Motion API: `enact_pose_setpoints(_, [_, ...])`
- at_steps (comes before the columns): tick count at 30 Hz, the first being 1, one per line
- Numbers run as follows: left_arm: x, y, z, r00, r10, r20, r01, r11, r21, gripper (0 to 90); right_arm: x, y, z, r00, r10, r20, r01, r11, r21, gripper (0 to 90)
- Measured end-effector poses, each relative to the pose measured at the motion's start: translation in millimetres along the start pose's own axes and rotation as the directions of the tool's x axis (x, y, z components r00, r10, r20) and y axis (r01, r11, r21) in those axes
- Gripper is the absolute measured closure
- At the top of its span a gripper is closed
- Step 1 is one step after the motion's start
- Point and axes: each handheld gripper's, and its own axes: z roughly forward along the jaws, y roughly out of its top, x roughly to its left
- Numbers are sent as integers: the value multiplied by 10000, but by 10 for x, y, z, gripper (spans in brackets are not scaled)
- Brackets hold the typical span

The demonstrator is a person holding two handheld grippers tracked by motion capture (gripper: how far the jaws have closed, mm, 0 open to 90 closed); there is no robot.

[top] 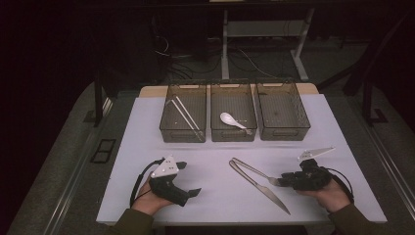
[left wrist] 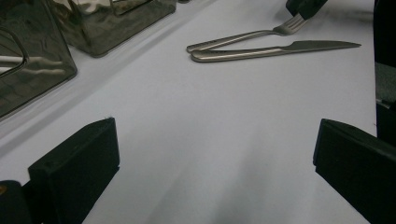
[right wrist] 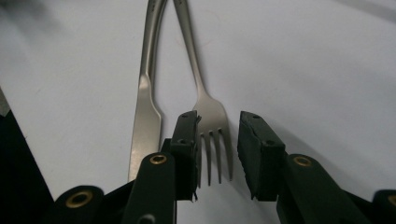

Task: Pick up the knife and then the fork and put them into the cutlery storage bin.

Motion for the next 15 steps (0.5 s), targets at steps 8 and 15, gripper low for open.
enact_pose_setpoints(8, [-4, -1, -5, 10000, -44, -9, 44, 10000, 14, 0, 1, -14, 39, 10000, 19, -15, -19, 9995, 321, 685])
enact_pose_setpoints(15, [-5, -1, -7, 10000, -58, -21, 58, 10000, -19, 0, 10, -30, 75, 9999, 91, 43, -93, 9980, 625, 714])
